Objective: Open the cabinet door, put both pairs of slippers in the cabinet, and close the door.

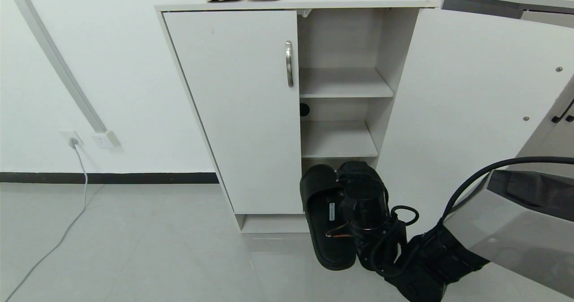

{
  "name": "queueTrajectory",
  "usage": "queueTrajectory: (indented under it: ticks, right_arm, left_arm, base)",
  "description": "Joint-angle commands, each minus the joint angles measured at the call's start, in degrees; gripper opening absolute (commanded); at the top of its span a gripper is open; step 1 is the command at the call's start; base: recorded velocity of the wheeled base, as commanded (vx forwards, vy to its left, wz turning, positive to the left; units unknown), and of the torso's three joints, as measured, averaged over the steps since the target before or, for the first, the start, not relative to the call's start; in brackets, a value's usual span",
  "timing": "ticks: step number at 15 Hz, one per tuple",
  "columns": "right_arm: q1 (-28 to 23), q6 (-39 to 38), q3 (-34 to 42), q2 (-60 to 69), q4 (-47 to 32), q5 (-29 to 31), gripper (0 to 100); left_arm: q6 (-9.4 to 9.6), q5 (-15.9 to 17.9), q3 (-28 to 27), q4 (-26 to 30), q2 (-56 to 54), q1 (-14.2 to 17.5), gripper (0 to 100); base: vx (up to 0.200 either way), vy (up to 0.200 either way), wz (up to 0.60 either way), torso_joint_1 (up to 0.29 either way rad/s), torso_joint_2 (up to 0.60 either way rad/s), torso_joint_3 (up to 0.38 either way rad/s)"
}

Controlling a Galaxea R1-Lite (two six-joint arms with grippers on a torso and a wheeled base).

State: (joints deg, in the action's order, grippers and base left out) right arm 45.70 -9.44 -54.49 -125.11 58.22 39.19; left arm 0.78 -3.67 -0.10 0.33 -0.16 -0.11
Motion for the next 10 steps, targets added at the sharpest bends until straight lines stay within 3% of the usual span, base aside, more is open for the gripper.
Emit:
queueTrajectory:
  ticks: [1, 10]
  right_arm:
    - [0.0, 0.0, -0.2, -1.0, 0.1, -0.1, 0]
    - [0.0, 0.0, -0.4, -1.2, 0.3, 0.0, 0]
  left_arm:
    - [0.01, 0.0, 0.0, -0.1, 0.2, 0.0, 0]
    - [0.01, 0.0, 0.0, 0.0, 0.2, 0.0, 0]
  base:
    - [0.0, 0.0, 0.0, 0.0, 0.0, 0.0]
    - [0.0, 0.0, 0.0, 0.0, 0.0, 0.0]
